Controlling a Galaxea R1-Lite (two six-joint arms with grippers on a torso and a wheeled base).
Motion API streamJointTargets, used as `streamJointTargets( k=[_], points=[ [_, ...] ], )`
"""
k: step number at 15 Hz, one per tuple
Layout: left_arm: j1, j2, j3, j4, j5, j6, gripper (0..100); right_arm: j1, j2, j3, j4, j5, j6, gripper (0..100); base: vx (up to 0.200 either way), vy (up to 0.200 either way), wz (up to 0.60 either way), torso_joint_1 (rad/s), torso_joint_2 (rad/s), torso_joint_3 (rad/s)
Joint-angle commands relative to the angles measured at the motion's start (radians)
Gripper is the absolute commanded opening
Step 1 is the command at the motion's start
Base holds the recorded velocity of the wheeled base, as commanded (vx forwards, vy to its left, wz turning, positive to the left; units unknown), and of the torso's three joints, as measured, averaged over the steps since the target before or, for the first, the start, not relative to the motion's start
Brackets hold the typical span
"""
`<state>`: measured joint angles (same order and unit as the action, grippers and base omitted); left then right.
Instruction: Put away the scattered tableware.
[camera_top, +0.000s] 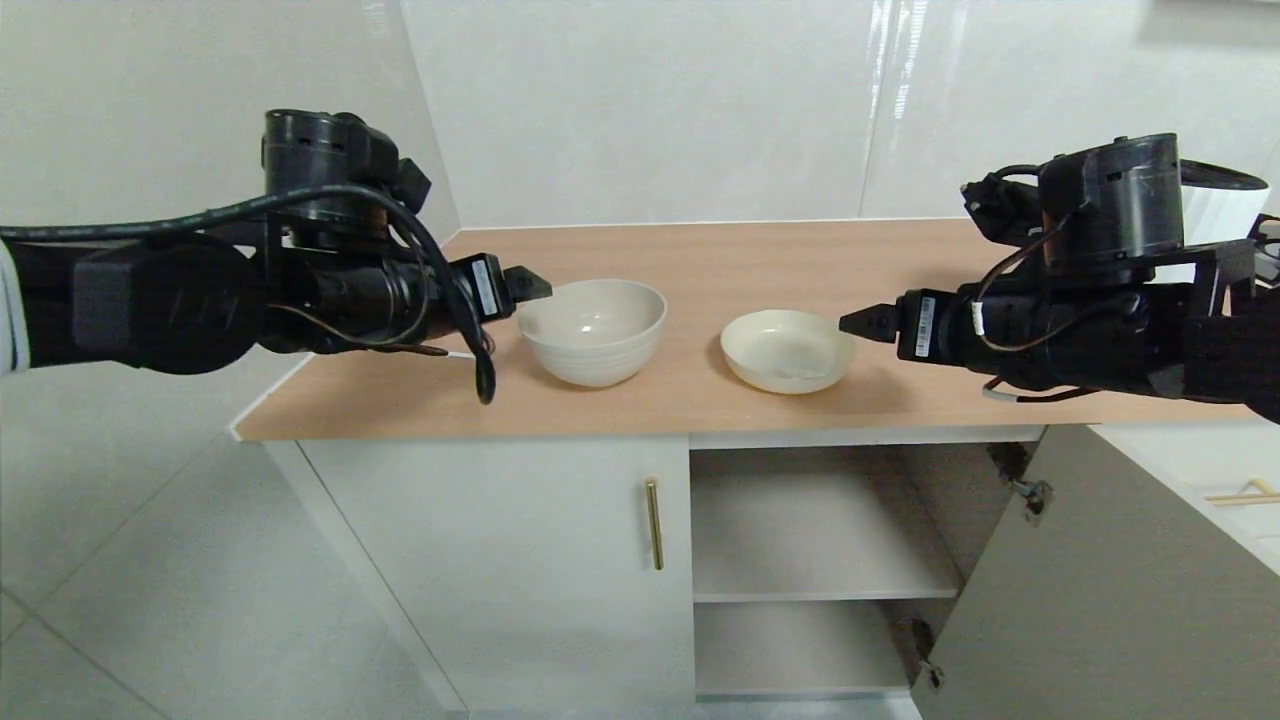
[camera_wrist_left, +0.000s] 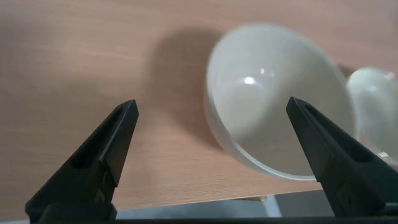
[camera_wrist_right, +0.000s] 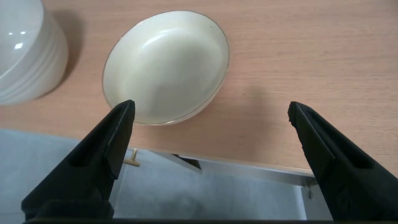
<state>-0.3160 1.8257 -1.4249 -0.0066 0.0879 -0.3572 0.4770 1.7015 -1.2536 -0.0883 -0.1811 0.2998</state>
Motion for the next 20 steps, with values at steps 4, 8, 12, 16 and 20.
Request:
streamJointTargets(
  k=[4,8,12,16,20],
  points=[
    [-0.023,0.073,-0.011,-0.006,0.007,0.009,100,-0.001,-0.002,0.0,-0.001,-0.015,-0.001,100,0.0,0.0,0.0,0.0,0.0,0.0],
    [-0.029,0.101,-0.017,-0.006,0.007,0.009,0,-0.001,-0.005,0.0,-0.004,-0.02,-0.001,100,0.0,0.0,0.0,0.0,0.0,0.0],
    [-0.038,0.081,-0.012,-0.006,0.015,0.003,0,-0.003,0.003,-0.007,-0.001,-0.021,-0.002,100,0.0,0.0,0.0,0.0,0.0,0.0],
    [-0.081,-0.125,0.103,-0.006,0.03,-0.002,0,-0.015,0.043,-0.049,0.007,-0.021,-0.002,100,0.0,0.0,0.0,0.0,0.0,0.0],
    [-0.127,-0.241,0.213,-0.046,-0.008,0.0,0,-0.003,0.156,-0.234,0.245,-0.135,0.007,100,0.0,0.0,0.0,0.0,0.0,0.0]
  ],
)
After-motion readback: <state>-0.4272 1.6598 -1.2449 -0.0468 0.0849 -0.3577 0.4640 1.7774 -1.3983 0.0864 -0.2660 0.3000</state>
